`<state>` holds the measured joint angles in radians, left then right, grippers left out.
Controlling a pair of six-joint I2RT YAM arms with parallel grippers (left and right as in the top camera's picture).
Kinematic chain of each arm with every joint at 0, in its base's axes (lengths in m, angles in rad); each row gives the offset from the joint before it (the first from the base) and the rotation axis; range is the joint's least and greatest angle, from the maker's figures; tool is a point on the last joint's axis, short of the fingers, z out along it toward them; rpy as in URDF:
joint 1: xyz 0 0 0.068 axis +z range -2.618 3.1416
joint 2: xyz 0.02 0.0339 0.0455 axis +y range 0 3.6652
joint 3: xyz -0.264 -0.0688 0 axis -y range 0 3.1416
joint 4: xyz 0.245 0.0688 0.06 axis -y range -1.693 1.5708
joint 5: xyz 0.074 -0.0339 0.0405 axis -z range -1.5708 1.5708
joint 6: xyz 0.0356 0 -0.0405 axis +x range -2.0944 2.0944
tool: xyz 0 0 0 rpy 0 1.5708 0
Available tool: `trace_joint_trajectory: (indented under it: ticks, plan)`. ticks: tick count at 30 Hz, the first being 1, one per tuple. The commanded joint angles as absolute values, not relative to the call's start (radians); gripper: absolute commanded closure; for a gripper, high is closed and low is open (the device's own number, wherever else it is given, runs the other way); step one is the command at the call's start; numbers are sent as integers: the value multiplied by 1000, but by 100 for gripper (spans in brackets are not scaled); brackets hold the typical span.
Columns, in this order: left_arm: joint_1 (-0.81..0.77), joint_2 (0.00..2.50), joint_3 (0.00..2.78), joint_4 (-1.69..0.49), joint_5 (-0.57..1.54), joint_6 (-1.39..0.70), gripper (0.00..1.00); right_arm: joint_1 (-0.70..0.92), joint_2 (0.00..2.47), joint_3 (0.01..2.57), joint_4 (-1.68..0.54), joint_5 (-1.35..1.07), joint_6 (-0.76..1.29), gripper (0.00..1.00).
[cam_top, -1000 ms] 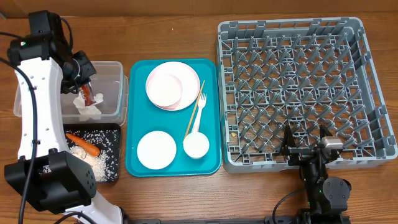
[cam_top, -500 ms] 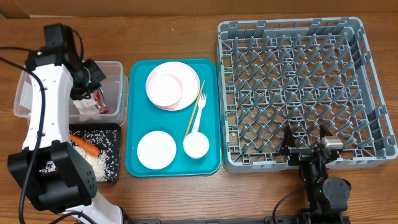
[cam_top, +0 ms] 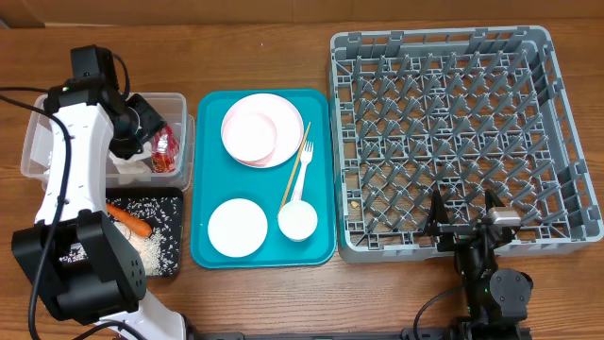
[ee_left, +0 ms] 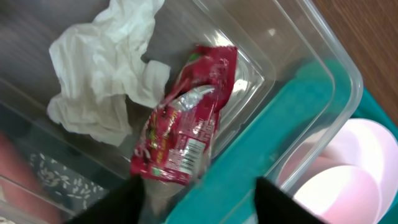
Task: Sort waste into correct bins and load items into the dishwasher
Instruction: 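Open the left gripper to drop the wrapper into the clear bin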
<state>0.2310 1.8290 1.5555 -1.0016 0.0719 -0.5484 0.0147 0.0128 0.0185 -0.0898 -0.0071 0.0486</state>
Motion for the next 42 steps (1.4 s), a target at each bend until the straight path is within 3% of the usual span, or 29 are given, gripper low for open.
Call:
trace_joint_trajectory:
  ticks: [1,10,11,12,42]
  plan:
    - [236,1817,1559,-1004,82,-516,34,20,3,8,-84,2,45,0]
    - [237,1817,1805,-1206,152,-470,28,20,3,8,-84,2,45,0]
    - [237,1817,1854,-1237,150,-470,21,20,3,8,-84,2,45,0]
    - [237,1817,1882,-1253,150,-471,0,20,3,8,-84,2,45,0]
    - [237,1818,1906,-1257,150,-471,0,20,3,8,-84,2,45,0]
